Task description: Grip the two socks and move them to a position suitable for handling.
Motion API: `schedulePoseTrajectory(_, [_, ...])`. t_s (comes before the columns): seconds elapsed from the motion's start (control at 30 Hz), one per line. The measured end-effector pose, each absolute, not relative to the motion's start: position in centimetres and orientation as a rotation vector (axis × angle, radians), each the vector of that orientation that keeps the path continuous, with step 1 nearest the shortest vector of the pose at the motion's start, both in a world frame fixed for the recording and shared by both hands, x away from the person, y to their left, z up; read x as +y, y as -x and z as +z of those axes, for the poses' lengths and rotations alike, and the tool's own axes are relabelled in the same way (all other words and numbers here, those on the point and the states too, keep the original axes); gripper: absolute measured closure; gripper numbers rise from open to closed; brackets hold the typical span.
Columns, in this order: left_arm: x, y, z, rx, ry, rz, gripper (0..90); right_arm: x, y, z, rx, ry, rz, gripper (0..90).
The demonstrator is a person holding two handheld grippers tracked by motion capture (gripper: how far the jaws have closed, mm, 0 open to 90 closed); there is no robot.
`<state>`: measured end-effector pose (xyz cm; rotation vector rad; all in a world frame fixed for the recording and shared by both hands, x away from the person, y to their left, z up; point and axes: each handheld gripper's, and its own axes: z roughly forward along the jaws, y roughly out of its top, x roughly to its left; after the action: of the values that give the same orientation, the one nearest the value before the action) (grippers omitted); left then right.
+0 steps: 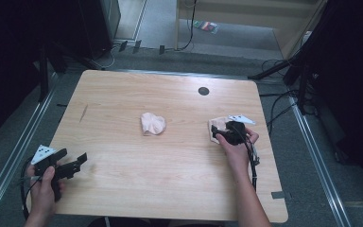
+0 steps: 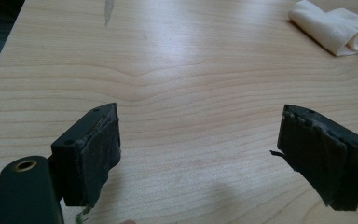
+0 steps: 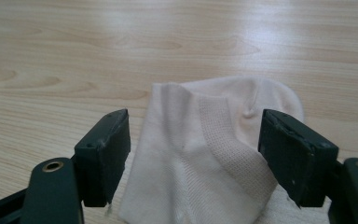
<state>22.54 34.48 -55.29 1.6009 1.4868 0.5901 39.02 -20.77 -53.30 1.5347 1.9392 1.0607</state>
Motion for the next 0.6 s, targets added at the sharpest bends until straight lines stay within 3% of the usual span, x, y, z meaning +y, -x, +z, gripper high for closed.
schedulePoseTrajectory(0.23, [34.5,-22.6,-55.3,1.483,-1.604,0.579,13.4,-20.3,-39.4,-54.3,1.969,-1.537,1.000,27.9])
schedulePoseTrajectory(0.6, [34.5,-22.6,-55.3,1.482,-1.608,0.578,13.4,-20.5,-39.0,-54.8,1.929,-1.518,0.946,49.3])
